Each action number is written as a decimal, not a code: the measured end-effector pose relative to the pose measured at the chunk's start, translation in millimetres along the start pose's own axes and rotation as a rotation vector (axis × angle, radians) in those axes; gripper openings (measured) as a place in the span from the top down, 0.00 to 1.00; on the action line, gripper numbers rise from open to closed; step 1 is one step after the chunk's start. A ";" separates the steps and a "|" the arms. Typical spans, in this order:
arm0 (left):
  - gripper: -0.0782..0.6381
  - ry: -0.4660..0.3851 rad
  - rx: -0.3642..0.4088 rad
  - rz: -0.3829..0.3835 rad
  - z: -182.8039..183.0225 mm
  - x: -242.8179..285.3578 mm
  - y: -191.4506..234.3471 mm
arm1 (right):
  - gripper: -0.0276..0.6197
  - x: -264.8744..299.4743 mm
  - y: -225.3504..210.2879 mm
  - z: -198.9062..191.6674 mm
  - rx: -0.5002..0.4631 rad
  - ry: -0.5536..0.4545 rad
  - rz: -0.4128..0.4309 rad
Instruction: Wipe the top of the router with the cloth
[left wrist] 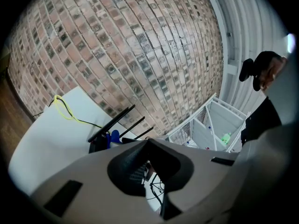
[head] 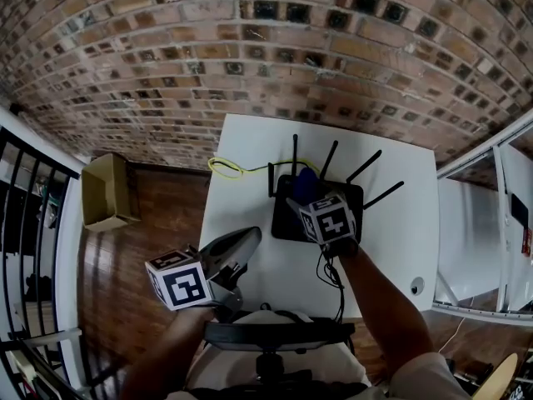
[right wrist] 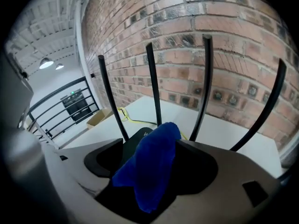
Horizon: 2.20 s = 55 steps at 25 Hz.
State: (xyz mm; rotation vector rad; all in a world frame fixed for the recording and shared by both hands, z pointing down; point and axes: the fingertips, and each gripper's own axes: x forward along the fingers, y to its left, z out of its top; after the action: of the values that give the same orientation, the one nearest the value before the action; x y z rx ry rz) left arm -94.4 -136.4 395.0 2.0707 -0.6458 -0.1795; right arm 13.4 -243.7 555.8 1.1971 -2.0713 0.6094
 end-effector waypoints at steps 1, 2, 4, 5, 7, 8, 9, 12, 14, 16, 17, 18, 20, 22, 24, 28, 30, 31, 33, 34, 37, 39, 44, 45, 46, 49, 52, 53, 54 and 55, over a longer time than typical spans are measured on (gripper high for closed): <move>0.88 0.001 -0.002 0.001 -0.2 0.4 -0.1 | 0.38 -4.3 0.6 4.4 -0.043 -0.016 0.001; 0.88 0.003 -0.004 0.002 -0.3 0.6 0.0 | 0.36 -8.1 1.4 8.0 -0.090 -0.030 0.001; 0.88 0.006 -0.006 0.005 -0.4 1.1 0.5 | 0.36 -11.3 2.8 11.4 -0.184 -0.045 0.010; 0.88 0.007 -0.006 0.005 -0.2 1.4 0.5 | 0.35 -11.0 4.2 12.3 -0.222 -0.048 0.022; 0.88 0.006 -0.005 0.003 0.2 1.7 0.3 | 0.35 -6.5 5.8 10.0 -0.274 -0.039 0.053; 0.88 0.005 -0.006 0.003 0.2 1.6 0.5 | 0.35 -2.3 5.0 5.5 -0.292 -0.025 0.067; 0.88 0.004 -0.008 0.005 0.2 1.3 0.8 | 0.35 2.8 3.3 -0.6 -0.302 -0.008 0.078; 0.88 0.000 -0.009 0.013 1.2 -0.5 2.5 | 0.35 15.7 -1.4 -17.4 -0.247 0.018 0.118; 0.88 0.001 -0.007 0.021 1.5 -2.8 4.9 | 0.48 16.4 1.7 -19.4 -0.165 -0.002 0.150; 0.88 -0.002 -0.011 0.022 3.2 -4.4 5.6 | 0.64 15.6 3.0 -17.2 -0.104 -0.028 0.150; 0.88 -0.004 -0.012 0.021 4.3 -5.3 6.0 | 0.66 15.1 2.4 -15.5 -0.091 -0.034 0.137; 0.88 -0.006 -0.014 0.022 5.4 -6.3 6.7 | 0.68 14.0 1.6 -12.8 -0.088 -0.036 0.119; 0.88 -0.004 -0.013 0.027 6.2 -8.5 10.0 | 0.70 11.3 2.1 -4.6 -0.100 -0.044 0.085; 0.88 -0.002 -0.014 0.029 5.8 -8.8 12.6 | 0.71 8.6 8.3 5.4 -0.120 -0.063 0.074; 0.88 -0.003 -0.017 0.025 5.6 -7.8 12.9 | 0.71 5.1 20.9 16.7 -0.127 -0.085 0.090; 0.88 0.003 -0.024 0.018 5.8 -8.2 13.2 | 0.71 6.7 48.1 28.9 -0.121 -0.083 0.141; 0.88 0.003 -0.024 0.014 5.9 -8.4 12.6 | 0.72 14.5 52.9 22.9 -0.101 -0.042 0.148; 0.88 0.003 -0.023 0.014 5.5 -8.6 12.5 | 0.72 19.4 52.7 17.3 -0.079 -0.015 0.149; 0.88 0.004 -0.025 0.020 5.1 -9.6 12.7 | 0.72 28.2 49.7 5.0 -0.003 0.028 0.157; 0.88 0.004 -0.026 0.023 5.0 -10.2 12.9 | 0.72 30.7 47.6 1.2 0.047 0.035 0.163; 0.88 0.005 -0.026 0.016 3.8 -11.3 13.0 | 0.72 31.6 39.4 -4.1 0.175 0.032 0.164; 0.88 0.011 -0.023 0.018 1.8 -11.4 13.4 | 0.72 30.6 34.0 -6.5 0.200 0.040 0.148; 0.88 0.016 -0.021 0.003 -3.1 -5.9 6.3 | 0.72 26.4 19.7 -10.5 0.255 0.044 0.116; 0.88 0.018 -0.020 0.000 -4.2 -5.1 4.9 | 0.72 24.7 16.2 -12.0 0.270 0.043 0.107; 0.88 0.022 -0.019 -0.001 -5.7 -4.6 4.2 | 0.72 22.9 12.3 -14.0 0.282 0.044 0.096; 0.88 0.034 -0.017 -0.004 -10.6 -1.1 2.0 | 0.72 16.3 -2.1 -20.7 0.308 0.043 0.060; 0.88 0.044 -0.018 -0.017 -14.3 5.2 -3.7 | 0.72 9.0 -17.6 -27.4 0.338 0.042 0.031; 0.88 0.046 -0.019 -0.023 -15.3 7.7 -6.5 | 0.72 6.5 -22.7 -29.8 0.349 0.043 0.022; 0.88 0.048 -0.019 -0.029 -16.4 10.2 -9.2 | 0.72 3.9 -27.9 -32.2 0.358 0.044 0.014; 0.88 0.051 -0.019 -0.032 -18.0 12.4 -11.1 | 0.72 1.2 -33.2 -34.7 0.367 0.044 0.004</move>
State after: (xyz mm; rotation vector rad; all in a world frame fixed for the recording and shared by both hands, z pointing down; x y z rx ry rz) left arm -73.1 -124.5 397.5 2.0612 -0.5778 -0.1497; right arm 52.9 -236.8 582.3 1.3646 -1.9786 1.0420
